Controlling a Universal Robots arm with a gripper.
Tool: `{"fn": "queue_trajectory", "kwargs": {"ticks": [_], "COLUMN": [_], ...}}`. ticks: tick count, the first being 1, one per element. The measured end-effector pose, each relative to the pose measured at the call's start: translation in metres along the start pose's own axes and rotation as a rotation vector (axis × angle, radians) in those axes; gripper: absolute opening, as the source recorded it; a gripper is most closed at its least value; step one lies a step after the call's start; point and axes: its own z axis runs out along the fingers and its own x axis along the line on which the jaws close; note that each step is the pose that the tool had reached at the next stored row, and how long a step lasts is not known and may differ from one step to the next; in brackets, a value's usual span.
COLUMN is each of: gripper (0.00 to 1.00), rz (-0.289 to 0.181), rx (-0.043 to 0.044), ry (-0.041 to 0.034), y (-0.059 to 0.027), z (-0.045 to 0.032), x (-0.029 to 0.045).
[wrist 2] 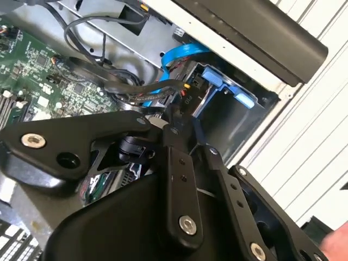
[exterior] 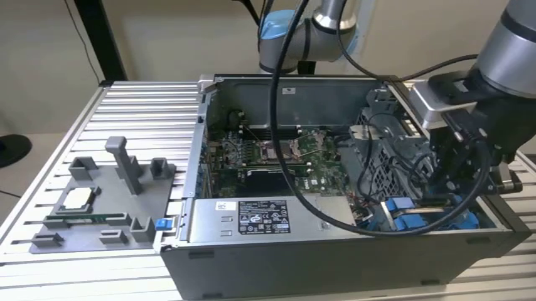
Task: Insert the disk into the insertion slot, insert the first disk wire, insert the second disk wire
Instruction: 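Insert the second disk wire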
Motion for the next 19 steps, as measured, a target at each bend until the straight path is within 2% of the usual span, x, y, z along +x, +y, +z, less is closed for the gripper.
{"fn": "queue_trajectory", "kwargs": {"ticks": [8,19], "gripper": [1.00,1.00], "rz": [0.000,0.000], "rx": [-0.0009,-0.0008], "ry": [-0.0001,0.0001], "y": [-0.0049,-0.0052], "z": [-0.0350,-0.0378], "x": [-0.0037,-0.0040]}}
